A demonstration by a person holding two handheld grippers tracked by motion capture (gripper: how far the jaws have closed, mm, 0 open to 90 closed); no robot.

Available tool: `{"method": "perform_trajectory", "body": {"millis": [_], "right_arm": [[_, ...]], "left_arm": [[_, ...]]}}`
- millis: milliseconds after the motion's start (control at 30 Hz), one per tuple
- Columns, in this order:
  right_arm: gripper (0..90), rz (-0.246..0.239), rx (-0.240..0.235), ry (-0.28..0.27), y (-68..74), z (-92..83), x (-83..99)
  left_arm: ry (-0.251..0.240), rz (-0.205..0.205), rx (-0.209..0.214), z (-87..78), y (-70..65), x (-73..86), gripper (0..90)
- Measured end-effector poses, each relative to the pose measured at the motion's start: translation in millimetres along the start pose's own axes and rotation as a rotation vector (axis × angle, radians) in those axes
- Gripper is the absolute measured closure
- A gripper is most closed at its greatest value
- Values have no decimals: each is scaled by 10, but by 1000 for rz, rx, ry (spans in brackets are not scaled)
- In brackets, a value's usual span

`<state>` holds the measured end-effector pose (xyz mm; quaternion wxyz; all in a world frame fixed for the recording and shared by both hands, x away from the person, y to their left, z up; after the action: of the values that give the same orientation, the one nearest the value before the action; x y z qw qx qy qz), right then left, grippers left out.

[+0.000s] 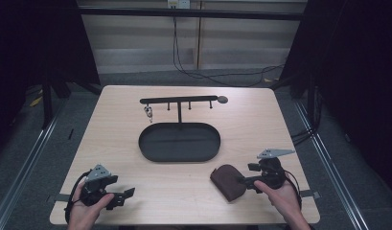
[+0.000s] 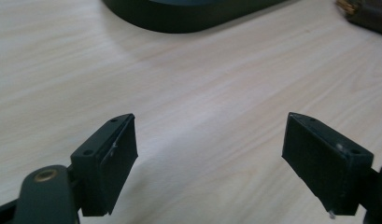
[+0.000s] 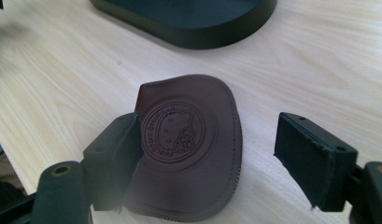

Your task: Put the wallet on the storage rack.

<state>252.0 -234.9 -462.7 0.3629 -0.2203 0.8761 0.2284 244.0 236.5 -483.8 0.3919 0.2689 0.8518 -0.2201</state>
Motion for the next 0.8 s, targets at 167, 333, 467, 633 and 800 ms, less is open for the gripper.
{"method": "perform_trajectory", "body": {"millis": [167,333,467,633,800], "right_arm": [[204,-6,-17,57,3,93,-29],[194,0,1,121,6,142,-66],[185,0,-4,179,7,179,-124],[184,-27,14,337,23,322,-209],[184,-33,11,417,29,441,-240]], "left_arm": [[28,39,5,79,-111,-9,195],[34,24,2,109,-110,-17,195],[28,18,13,109,-120,-22,195],[29,10,28,87,-101,-21,195],[29,7,26,68,-79,-16,195]]}}
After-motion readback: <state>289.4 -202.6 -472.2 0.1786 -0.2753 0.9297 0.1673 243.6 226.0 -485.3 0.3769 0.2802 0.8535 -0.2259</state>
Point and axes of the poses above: each handheld gripper's, and its own axes: z roughly forward along the jaws, x roughly out of its underside, y roughly to its left, the point moved 2 cm from there along z, roughly forward along the jaws, and after that the axes turned 6 degrees about -y, right-handed, at the moved point
